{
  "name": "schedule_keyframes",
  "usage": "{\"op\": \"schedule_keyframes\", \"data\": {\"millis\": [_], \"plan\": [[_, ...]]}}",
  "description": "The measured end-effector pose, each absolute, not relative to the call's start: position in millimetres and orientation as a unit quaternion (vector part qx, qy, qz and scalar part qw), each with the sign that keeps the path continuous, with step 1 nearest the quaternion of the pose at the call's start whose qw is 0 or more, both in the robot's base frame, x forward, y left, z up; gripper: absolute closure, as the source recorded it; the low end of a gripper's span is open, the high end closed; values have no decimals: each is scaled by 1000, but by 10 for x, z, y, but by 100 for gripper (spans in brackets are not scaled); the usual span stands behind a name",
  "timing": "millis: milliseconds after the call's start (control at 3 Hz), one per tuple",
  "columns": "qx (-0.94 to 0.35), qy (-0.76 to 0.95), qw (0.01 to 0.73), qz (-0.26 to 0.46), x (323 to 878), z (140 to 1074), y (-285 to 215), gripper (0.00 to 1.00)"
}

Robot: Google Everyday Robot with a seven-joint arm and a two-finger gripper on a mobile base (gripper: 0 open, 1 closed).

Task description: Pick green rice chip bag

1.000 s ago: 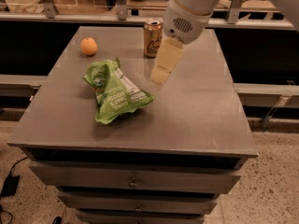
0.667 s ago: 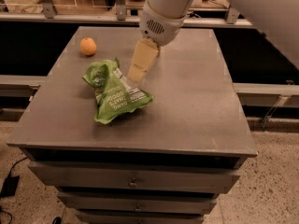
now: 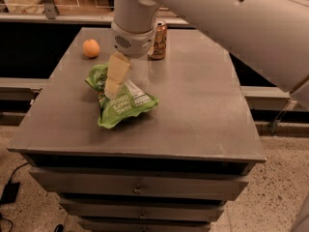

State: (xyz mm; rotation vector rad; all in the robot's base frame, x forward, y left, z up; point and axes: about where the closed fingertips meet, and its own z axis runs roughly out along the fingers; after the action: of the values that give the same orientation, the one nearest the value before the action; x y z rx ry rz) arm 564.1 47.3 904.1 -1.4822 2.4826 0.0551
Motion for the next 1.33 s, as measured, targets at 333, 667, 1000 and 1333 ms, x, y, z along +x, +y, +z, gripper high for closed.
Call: {"op": "schedule_keyframes", "data": {"millis": [333,667,1000,1333], "plan": [[-503,858,107,12,5649,8834,636,13],[-500,861,93,5,5652,8651,732,29],[-500,862,86,-1,5636,8525,763,52],[-502,861,86,-2,5623,8493,766,74]]}}
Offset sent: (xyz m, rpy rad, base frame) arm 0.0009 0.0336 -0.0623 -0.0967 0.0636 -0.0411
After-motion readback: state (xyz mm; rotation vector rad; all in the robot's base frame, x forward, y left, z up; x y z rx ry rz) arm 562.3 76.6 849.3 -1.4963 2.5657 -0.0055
